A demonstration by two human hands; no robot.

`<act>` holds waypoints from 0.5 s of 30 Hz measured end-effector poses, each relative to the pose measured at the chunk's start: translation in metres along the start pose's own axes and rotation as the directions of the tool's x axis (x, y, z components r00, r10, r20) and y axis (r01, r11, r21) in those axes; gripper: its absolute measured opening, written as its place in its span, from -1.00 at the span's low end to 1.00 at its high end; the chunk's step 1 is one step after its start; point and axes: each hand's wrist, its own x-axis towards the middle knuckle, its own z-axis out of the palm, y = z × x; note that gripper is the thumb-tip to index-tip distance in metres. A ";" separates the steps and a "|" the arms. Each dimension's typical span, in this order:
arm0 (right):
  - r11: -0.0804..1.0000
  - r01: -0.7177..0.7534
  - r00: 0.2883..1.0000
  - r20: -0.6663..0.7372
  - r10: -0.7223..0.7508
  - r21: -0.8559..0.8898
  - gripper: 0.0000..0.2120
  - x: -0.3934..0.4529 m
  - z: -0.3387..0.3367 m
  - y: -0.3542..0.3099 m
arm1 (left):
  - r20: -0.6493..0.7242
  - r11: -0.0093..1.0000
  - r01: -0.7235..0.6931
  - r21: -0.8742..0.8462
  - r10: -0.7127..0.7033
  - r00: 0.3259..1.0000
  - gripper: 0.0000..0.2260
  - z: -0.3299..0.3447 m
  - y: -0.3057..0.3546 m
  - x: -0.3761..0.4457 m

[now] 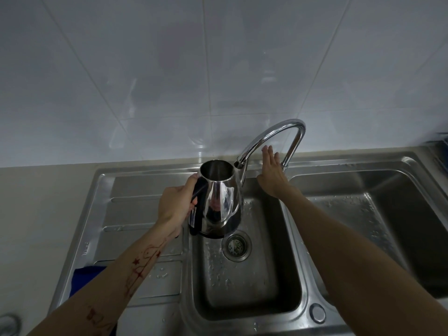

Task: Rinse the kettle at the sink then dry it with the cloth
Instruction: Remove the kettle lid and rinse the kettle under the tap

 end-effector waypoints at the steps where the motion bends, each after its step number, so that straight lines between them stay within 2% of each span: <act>1: 1.000 -0.001 1.000 0.002 0.001 0.000 -0.18 0.000 0.000 0.001 | 0.004 1.000 -0.006 0.005 0.006 1.000 -0.50 0.000 0.000 0.000; 15: 1.000 -0.013 1.000 -0.012 0.013 0.025 -0.15 -0.001 0.002 0.005 | 0.047 0.998 -0.051 0.048 0.048 0.998 -0.48 0.005 0.003 0.000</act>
